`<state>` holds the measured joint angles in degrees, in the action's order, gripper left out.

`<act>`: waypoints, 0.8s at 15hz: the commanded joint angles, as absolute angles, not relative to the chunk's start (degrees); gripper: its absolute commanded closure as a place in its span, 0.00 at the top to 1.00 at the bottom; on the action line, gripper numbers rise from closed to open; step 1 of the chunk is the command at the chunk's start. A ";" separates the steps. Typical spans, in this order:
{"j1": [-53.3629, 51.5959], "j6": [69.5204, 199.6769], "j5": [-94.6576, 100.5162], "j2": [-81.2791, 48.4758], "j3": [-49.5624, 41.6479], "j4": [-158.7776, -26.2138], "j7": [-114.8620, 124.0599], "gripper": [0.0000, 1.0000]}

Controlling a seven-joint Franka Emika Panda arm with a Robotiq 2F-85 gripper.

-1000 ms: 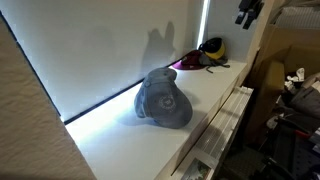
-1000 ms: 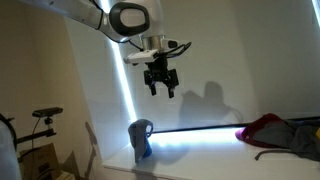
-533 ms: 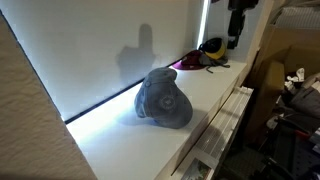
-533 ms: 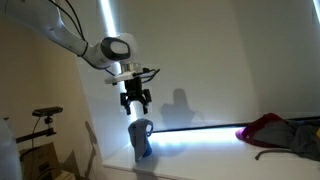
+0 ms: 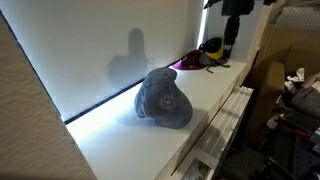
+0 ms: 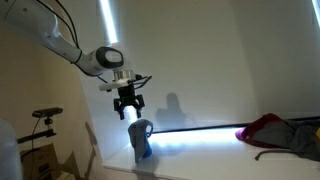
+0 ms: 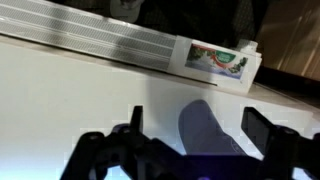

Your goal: Pick up the cap from the blue container and put it by the window.

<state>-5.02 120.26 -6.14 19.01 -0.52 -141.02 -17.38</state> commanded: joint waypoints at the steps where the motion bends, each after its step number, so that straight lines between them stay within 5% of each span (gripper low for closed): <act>1: -8.55 127.62 -15.28 21.29 -1.37 -143.03 -22.94 1.00; 12: -14.49 136.71 -22.46 20.80 0.38 -142.48 -28.24 1.00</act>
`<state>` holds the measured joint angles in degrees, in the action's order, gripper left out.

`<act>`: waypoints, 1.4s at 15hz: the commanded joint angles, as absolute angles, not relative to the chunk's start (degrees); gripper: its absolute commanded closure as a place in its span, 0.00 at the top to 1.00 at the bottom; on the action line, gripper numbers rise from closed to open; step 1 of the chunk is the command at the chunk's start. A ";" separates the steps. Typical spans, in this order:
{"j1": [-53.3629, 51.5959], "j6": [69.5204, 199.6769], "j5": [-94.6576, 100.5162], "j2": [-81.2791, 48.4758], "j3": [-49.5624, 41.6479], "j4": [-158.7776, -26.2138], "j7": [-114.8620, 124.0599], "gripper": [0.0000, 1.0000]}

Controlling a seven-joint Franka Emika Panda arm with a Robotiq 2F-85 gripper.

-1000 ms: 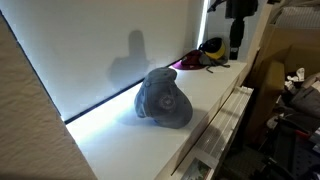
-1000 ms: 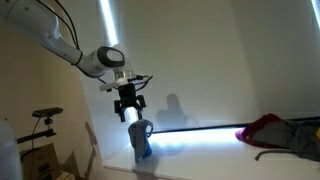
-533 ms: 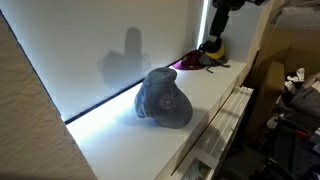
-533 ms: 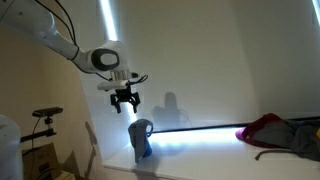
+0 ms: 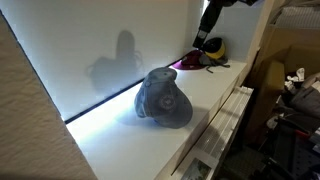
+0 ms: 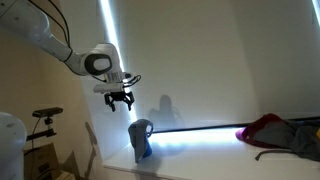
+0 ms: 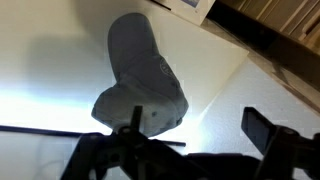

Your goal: Pick up the cap from the blue container and put it by the window.

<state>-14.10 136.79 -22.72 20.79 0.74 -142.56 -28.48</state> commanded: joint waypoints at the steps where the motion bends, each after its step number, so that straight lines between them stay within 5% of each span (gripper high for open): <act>1: -14.60 136.91 -22.42 19.86 0.34 -141.69 -28.62 1.00; 8: -12.21 140.34 -21.82 -4.04 1.99 -128.72 -24.40 1.00; 9: -11.83 139.73 -22.79 3.64 2.51 -134.32 -25.94 1.00; 21: -10.12 150.93 -19.80 2.62 3.47 -133.45 -16.81 1.00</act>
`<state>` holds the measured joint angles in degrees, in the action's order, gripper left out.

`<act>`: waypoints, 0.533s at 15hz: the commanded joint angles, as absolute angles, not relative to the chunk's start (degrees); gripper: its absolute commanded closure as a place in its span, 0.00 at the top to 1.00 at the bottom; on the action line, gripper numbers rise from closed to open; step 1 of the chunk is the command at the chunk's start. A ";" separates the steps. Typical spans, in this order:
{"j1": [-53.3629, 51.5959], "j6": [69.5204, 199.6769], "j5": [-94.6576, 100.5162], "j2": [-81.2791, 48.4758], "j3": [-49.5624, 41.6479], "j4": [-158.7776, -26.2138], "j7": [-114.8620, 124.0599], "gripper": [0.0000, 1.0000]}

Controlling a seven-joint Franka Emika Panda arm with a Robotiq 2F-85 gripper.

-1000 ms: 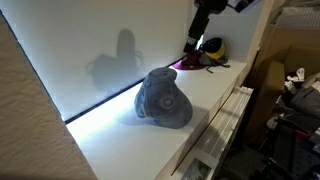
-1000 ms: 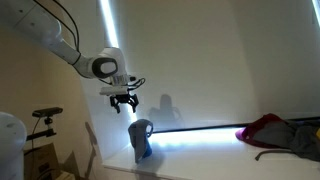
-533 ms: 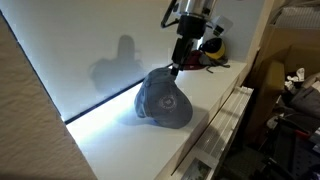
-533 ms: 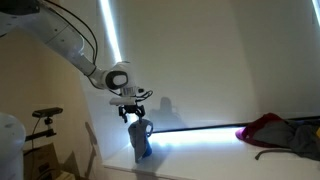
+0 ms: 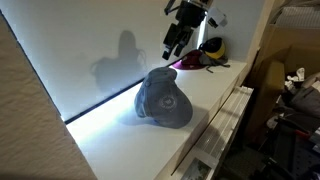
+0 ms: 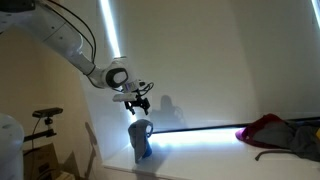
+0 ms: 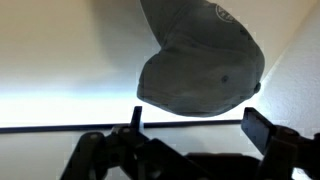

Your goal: Pick up the cap from the blue container and put it by the window.

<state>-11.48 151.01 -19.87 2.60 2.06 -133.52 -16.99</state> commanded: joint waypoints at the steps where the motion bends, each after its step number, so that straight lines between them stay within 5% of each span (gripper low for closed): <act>1: -10.09 150.73 -19.81 2.61 3.51 -133.44 -16.84 1.00; 8: -8.40 147.36 -22.54 0.36 2.47 -132.08 -16.37 1.00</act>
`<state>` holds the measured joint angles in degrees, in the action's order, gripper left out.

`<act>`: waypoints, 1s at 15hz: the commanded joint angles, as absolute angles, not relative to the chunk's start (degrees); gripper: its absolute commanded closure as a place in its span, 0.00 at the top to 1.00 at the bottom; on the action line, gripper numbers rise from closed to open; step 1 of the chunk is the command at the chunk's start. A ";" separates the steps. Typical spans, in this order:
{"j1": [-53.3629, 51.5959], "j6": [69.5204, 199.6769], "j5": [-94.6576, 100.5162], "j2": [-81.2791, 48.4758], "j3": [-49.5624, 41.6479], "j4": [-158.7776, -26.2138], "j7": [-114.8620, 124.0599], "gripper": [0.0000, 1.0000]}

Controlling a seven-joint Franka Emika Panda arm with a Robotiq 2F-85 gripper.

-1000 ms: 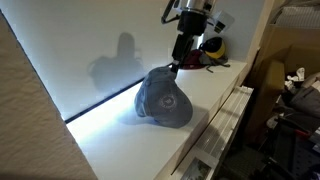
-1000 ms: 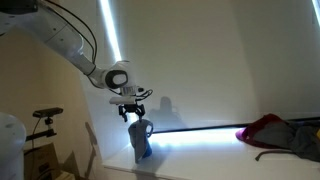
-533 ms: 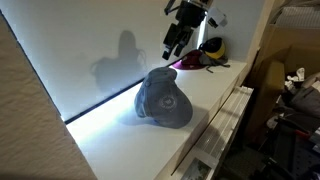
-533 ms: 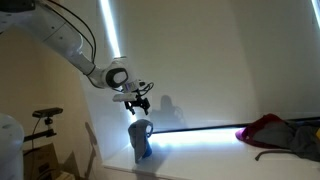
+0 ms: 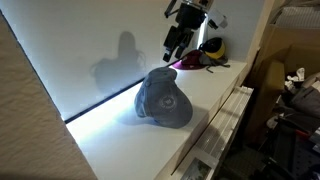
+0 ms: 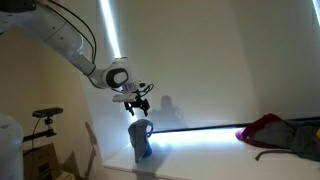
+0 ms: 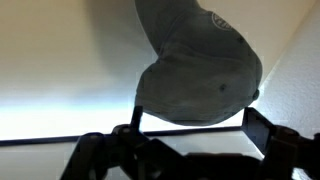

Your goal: Pick up the cap from the blue container and put it by the window.

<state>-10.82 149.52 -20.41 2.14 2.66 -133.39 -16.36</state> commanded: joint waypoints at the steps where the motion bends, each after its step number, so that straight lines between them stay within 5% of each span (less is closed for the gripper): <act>1: -7.63 150.90 -21.42 -0.09 2.33 -132.88 -13.78 1.00; 15: -6.84 146.01 -38.88 -3.42 5.52 -130.49 -31.14 1.00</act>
<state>-8.08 146.06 -39.13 -3.45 4.26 -130.53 -31.37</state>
